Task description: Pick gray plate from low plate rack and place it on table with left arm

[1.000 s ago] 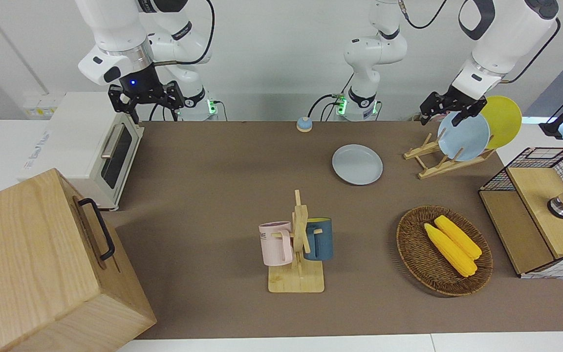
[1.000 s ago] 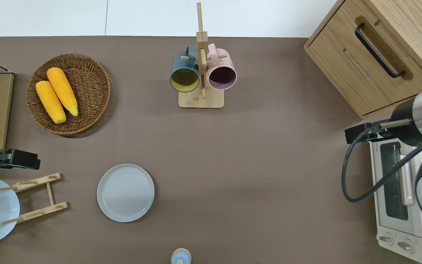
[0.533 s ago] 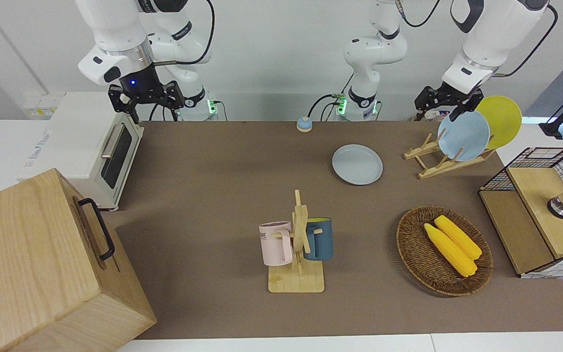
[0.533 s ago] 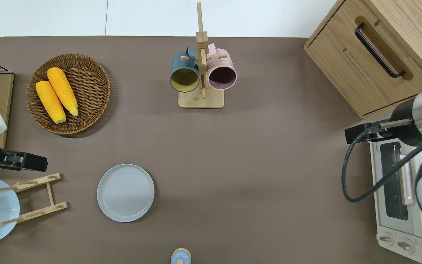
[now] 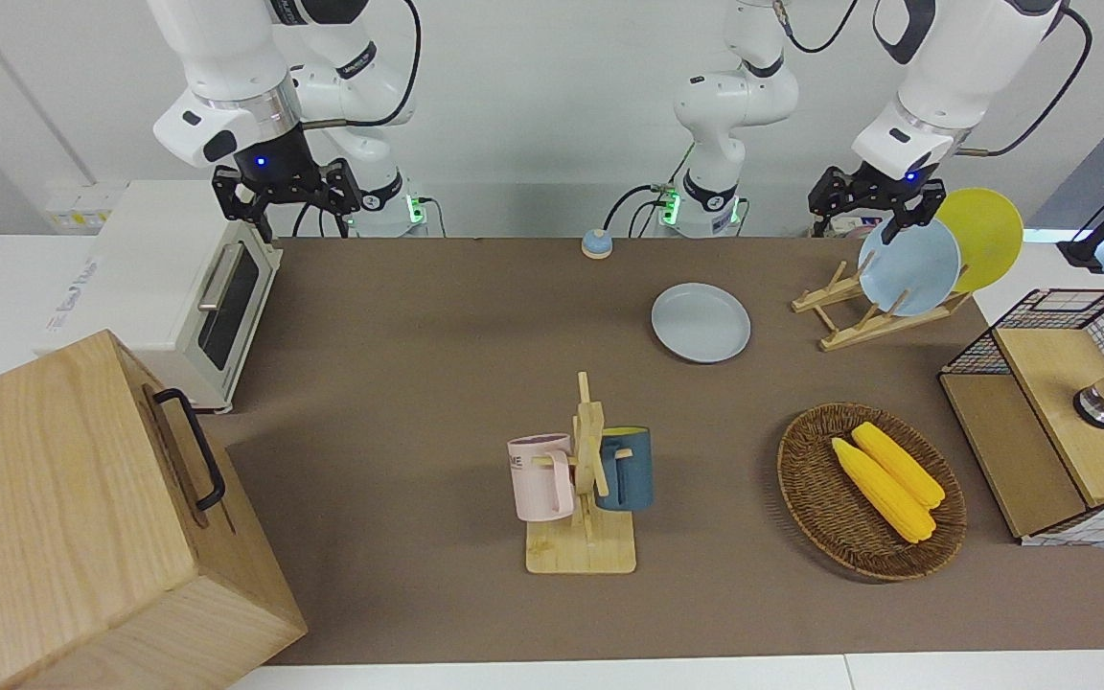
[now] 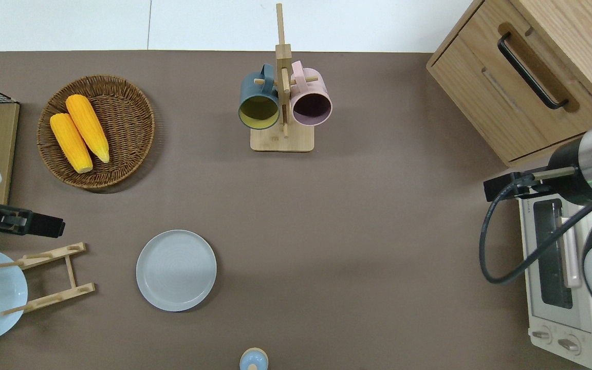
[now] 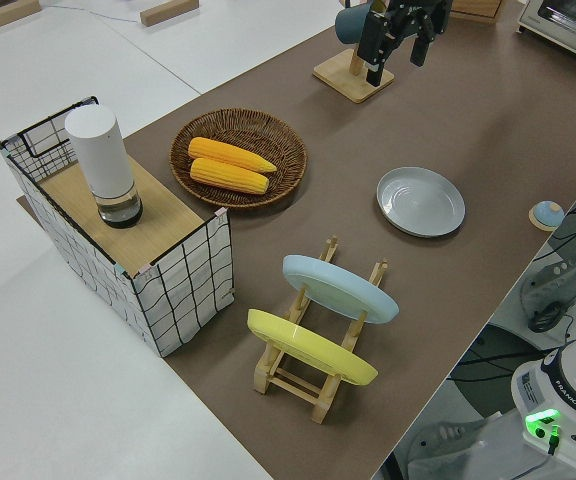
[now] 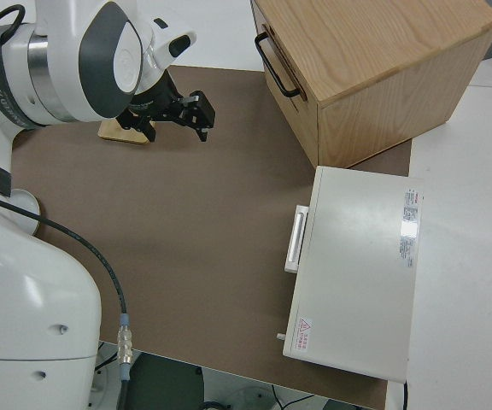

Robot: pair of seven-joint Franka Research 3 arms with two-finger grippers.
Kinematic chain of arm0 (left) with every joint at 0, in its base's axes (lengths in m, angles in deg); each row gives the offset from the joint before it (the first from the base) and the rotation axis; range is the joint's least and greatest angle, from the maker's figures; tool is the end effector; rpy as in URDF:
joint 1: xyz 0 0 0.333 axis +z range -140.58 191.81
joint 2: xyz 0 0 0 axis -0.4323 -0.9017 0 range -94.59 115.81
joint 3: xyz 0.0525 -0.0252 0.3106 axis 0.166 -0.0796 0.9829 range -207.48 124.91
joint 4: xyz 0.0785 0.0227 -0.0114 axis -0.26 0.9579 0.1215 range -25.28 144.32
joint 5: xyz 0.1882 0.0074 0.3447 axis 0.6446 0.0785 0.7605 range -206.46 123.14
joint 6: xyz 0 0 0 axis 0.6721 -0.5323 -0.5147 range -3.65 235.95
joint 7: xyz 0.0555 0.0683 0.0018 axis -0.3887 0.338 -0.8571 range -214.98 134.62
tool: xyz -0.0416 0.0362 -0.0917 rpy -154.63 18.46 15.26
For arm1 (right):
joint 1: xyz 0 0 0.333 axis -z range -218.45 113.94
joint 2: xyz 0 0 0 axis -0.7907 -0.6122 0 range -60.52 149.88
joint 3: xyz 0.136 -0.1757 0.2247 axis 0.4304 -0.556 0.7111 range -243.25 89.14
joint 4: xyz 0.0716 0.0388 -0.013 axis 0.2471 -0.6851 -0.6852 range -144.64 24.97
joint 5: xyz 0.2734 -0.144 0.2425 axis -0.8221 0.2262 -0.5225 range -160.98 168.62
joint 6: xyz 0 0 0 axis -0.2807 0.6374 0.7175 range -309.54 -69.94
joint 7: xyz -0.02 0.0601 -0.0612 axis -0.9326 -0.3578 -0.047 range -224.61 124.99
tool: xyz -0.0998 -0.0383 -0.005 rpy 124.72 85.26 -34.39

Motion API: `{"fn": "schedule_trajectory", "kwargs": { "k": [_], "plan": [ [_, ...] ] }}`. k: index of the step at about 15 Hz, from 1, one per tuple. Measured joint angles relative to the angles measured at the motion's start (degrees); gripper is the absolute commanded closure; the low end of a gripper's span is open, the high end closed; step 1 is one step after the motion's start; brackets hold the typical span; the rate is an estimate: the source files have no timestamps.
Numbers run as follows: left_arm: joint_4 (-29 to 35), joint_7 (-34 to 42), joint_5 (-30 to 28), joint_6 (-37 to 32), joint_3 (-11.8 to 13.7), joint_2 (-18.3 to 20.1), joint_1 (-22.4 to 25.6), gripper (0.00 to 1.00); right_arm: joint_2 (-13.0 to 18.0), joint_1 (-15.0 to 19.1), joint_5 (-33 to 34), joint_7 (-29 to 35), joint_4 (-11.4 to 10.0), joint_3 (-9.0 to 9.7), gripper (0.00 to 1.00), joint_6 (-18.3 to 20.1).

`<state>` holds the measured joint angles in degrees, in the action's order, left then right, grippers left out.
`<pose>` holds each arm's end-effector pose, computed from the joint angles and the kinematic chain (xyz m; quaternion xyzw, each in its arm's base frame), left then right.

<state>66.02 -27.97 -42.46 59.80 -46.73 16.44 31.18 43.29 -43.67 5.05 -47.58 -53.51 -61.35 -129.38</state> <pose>0.5184 -0.0028 0.6113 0.9940 -0.1047 -0.0305 0.0055 0.5489 0.0639 0.6429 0.9990 0.0418 -0.0156 0.0086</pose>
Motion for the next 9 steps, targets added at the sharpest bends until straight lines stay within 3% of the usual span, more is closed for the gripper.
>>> {"fn": "schedule_trajectory", "kwargs": {
  "k": [9],
  "plan": [
    [0.15,-0.55,-0.23,0.5,0.16,0.0,0.01,0.0,0.0,0.0,0.0,0.0,0.0,0.0,0.017,0.0]
  ]
}}
